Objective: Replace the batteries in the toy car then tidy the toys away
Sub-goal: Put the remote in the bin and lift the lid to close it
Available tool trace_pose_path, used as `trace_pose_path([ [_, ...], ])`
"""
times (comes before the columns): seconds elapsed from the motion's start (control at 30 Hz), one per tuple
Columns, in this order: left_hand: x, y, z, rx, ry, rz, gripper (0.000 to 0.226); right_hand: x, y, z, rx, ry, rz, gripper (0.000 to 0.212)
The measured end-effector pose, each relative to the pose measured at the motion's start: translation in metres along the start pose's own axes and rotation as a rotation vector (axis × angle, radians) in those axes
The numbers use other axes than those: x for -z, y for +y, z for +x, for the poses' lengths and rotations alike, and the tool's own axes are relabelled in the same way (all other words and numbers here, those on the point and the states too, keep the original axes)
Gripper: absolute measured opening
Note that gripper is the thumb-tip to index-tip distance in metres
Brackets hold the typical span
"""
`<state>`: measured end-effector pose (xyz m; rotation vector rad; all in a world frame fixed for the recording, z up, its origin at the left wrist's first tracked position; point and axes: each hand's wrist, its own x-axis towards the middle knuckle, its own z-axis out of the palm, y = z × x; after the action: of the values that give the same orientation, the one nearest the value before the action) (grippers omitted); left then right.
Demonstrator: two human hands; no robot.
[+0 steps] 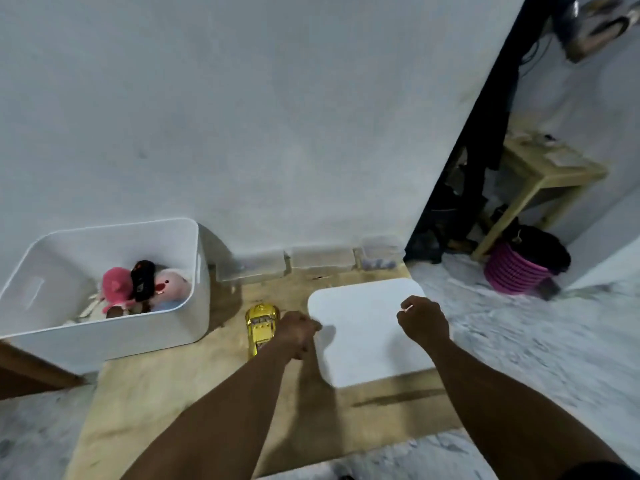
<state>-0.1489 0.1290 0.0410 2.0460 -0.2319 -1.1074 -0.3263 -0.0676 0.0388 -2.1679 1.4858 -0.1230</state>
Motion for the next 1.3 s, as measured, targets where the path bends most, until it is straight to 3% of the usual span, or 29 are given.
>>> trace_pose_path([
  [0.1, -0.033, 0.007, 0.018, 0.151, 0.002, 0.015, 0.038, 0.007, 0.039, 0.029, -0.075, -0.046, 0.001, 0.033],
  [0.2, -0.060, 0.008, 0.030, 0.253, 0.022, -0.042, 0.058, 0.010, 0.064, 0.051, -0.125, -0.122, -0.059, 0.055],
  [0.37, -0.085, -0.006, 0.049, 0.347, 0.199, 0.072, 0.077, 0.001, 0.087, 0.078, -0.192, -0.226, -0.009, 0.067],
  [0.5, -0.087, -0.013, 0.056, 0.338, 0.274, 0.125, 0.069, -0.011, 0.088, 0.086, -0.192, -0.261, 0.014, 0.053],
  [0.63, -0.087, -0.009, 0.054, 0.285, 0.300, 0.004, 0.047, -0.021, 0.086, 0.087, -0.232, -0.204, 0.005, 0.039],
  [0.87, -0.082, 0.002, 0.051, 0.302, 0.257, -0.199, 0.041, -0.005, 0.079, 0.086, -0.239, -0.049, 0.098, 0.057],
  [1.07, -0.048, 0.041, 0.035, 0.044, 0.351, -0.145, 0.029, 0.046, 0.056, 0.075, -0.189, 0.136, 0.209, 0.047],
  [1.2, 0.011, 0.070, 0.018, -0.134, 0.508, -0.067, 0.022, 0.057, 0.003, 0.062, -0.086, 0.244, 0.250, 0.063],
  [1.3, 0.072, 0.082, 0.002, -0.234, 0.587, -0.043, 0.021, 0.052, -0.048, 0.050, -0.026, 0.276, 0.287, 0.058],
])
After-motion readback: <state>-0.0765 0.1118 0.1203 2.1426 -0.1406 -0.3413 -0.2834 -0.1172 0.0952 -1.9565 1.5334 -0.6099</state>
